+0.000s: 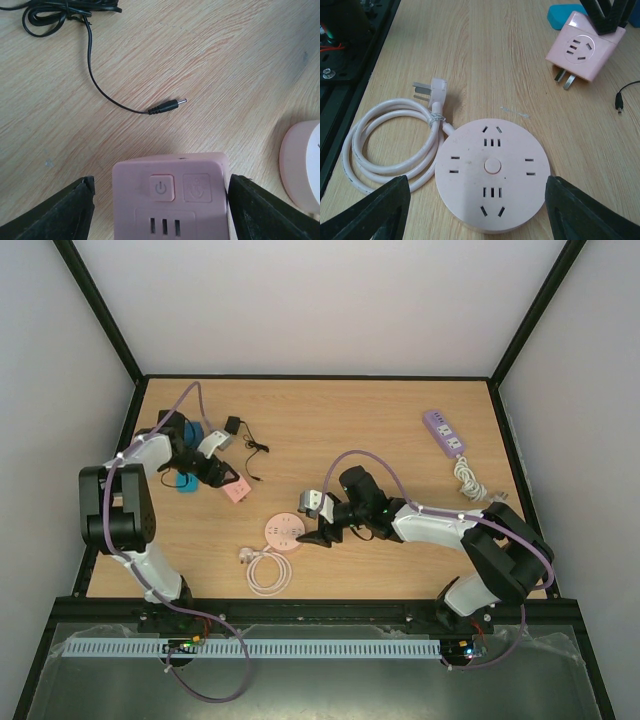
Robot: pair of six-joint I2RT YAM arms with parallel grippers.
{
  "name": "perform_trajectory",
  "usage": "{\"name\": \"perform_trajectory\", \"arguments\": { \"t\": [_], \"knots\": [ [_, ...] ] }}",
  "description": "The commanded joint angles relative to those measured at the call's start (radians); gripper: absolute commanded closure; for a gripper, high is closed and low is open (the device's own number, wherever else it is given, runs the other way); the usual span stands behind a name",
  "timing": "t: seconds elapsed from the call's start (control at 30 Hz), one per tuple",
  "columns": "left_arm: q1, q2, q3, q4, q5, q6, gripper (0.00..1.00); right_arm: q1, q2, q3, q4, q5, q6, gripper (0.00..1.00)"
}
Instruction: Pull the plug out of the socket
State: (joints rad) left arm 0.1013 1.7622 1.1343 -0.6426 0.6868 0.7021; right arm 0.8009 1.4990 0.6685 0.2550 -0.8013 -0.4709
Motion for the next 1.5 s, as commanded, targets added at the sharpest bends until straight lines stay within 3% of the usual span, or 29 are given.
{"name": "perform_trajectory", "arguments": {
  "t": [0.0,0.43,0.73,0.97,1.23,1.47],
  "knots": [
    [0.007,-0.050,0.000,-0.022,-0.015,0.028,0.25,0.003,-0.021,-0.012,0.007,0.005,0.003,0.27],
    [0.023,-0.097,-0.019,-0.034,-0.017,0.066,0.27,0.004,-0.024,-0.016,0.007,0.010,0.005,0.26],
    [0.009,-0.205,-0.097,0.021,-0.152,0.076,0.27,0.004,-0.011,-0.013,0.018,0.002,0.009,0.26],
    [0.008,-0.253,-0.099,0.016,-0.114,0.064,0.27,0.004,-0.014,0.002,0.003,0.041,0.004,0.26],
    [0.003,-0.346,-0.126,0.014,-0.098,0.048,0.21,0.012,0.032,0.156,-0.211,0.123,-0.046,0.25],
    [0.001,-0.444,-0.174,0.035,-0.055,-0.011,0.12,0.104,0.082,0.283,-0.379,0.224,-0.171,0.24]
  ]
}}
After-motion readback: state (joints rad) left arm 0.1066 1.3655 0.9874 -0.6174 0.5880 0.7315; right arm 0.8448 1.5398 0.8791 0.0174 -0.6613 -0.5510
